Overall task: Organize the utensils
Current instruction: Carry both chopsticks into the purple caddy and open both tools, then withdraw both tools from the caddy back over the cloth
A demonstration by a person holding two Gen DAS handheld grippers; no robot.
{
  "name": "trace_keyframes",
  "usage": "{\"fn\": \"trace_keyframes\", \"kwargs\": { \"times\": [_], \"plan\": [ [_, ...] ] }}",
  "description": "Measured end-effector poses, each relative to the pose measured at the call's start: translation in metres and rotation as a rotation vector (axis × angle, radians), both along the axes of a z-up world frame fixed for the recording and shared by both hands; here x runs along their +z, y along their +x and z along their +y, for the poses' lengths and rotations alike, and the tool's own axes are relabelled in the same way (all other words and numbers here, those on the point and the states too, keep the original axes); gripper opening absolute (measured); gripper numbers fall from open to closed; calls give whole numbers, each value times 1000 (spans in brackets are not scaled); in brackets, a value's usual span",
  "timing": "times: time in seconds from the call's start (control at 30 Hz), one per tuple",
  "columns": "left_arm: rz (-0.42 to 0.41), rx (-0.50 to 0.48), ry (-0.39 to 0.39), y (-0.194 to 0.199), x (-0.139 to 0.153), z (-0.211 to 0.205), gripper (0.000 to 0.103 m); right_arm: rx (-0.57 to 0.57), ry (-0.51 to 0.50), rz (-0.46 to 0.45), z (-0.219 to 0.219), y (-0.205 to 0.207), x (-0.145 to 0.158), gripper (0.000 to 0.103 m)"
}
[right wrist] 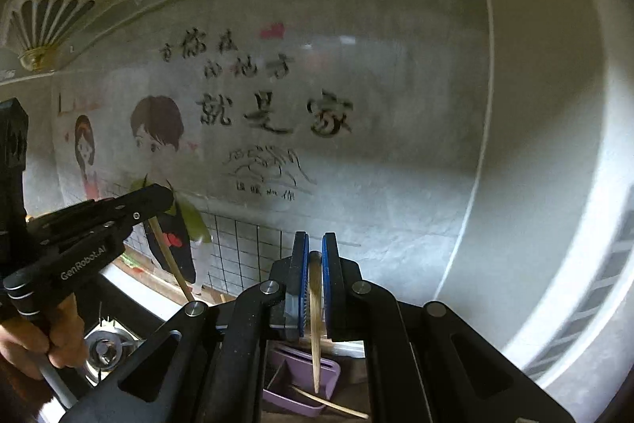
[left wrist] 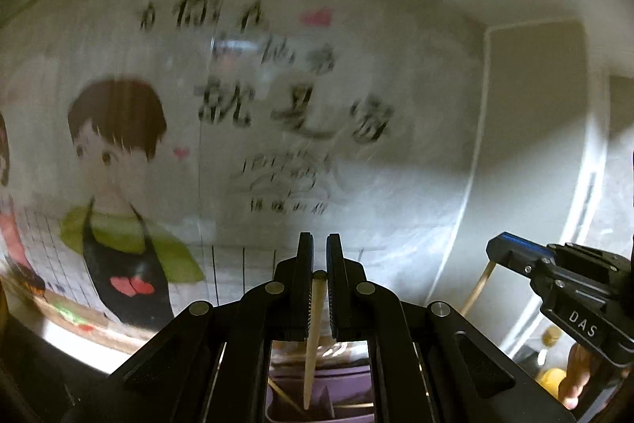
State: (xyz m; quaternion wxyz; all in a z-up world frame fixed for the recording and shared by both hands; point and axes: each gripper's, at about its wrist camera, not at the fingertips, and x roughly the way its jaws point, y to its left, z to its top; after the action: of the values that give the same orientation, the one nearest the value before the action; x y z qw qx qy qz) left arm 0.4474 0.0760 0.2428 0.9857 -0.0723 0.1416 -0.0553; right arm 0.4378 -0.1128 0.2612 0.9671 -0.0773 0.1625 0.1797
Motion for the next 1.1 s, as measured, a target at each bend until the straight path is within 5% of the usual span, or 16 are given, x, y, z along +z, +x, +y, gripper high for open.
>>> {"fn": "trace_keyframes", "kwargs": {
  "times": [0.37,0.67,0.87,0.97,1.1],
  "plan": [
    [168,32,-75,62,-97,16,6,-48,26,205,5,78,-101,5],
    [332,10,-94,82,-157,16,9,-55,-3,282,11,90,-147,5],
    [318,12,-110,73,-144,20,23,-62,-43,322,6,88,-151,11],
    [265,12,-111,55,-122,21,29,-81,-50,266,2,73,-137,27],
    [234,-4,-103,26,-100,21,33,-89,-65,194,-4,44,-115,31]
  ]
}}
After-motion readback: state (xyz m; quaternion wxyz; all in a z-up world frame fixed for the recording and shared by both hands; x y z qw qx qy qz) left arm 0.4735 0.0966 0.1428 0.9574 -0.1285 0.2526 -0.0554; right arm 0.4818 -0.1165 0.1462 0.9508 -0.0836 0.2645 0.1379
